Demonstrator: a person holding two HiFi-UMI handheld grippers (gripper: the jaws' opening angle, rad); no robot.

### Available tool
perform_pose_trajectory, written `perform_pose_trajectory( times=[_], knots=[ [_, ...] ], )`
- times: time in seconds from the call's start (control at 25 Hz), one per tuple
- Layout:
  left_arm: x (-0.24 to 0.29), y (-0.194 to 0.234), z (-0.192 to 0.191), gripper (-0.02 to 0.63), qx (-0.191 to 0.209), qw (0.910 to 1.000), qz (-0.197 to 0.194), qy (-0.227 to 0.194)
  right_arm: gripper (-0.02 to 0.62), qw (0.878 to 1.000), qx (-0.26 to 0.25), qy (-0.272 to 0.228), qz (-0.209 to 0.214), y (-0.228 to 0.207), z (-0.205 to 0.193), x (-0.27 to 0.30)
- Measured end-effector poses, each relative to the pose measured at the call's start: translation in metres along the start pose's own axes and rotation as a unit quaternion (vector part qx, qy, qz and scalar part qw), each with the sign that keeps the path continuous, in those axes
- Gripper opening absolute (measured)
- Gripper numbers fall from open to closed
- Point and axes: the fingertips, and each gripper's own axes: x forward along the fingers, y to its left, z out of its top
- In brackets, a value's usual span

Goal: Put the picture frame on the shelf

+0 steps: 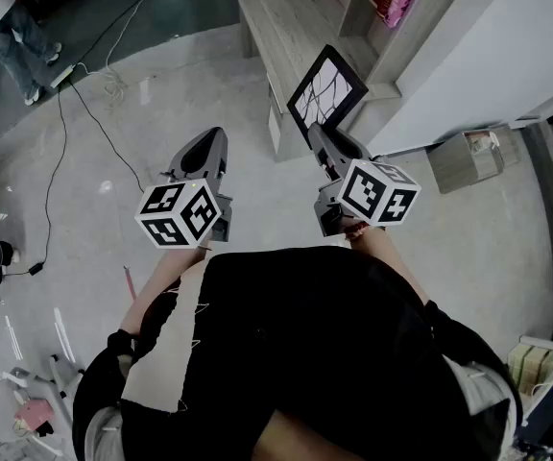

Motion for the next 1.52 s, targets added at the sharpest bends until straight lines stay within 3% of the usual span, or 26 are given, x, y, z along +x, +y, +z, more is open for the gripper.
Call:
perform_pose_trajectory(
  times=[0.52,0.72,0.96,1.2,1.52],
  knots=[
    [0.016,0.001,-0.006,0.012,0.000,1.0000,-0.005,-0.005,0.077,1.000,0.015,-0.002,0.016,-0.013,0.001,0.009],
    [0.040,0.002,-0.011,0.012,-0.010,0.9999,0.000,-0.010,0.077,1.000,0.010,0.017,0.018,-0.033,-0.001,0.019],
    [0.088,0.015,-0.020,0.012,-0.028,0.9995,-0.002,0.016,0.077,0.999,0.015,0.038,0.006,-0.066,0.000,0.053],
    [0.139,0.038,-0.009,0.012,-0.015,0.9986,-0.037,0.034,0.077,0.999,0.038,0.018,-0.024,-0.088,0.011,0.095],
    [0.210,0.077,0.051,0.012,0.016,0.9937,-0.101,0.046,0.077,0.996,0.052,-0.032,-0.057,-0.090,0.062,0.169]
  ],
)
